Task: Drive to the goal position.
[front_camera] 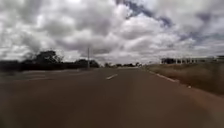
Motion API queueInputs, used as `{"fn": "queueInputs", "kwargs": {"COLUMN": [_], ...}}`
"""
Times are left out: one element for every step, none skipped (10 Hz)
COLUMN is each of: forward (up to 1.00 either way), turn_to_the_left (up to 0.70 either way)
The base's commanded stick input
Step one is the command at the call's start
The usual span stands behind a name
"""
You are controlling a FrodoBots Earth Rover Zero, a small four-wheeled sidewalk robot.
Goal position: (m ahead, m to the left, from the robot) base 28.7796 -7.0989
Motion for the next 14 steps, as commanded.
{"fn": "queueInputs", "kwargs": {"forward": [0.85, 0.85, 0.85, 0.85, 0.85, 0.85, 0.85, 0.85, 0.85, 0.85, 0.85, 0.85, 0.85, 0.85], "turn_to_the_left": [-0.19, -0.05, 0.0, 0.0, 0.0, 0.0, 0.0, 0.0, 0.0, 0.0, 0.0, 0.0, 0.0, -0.02]}}
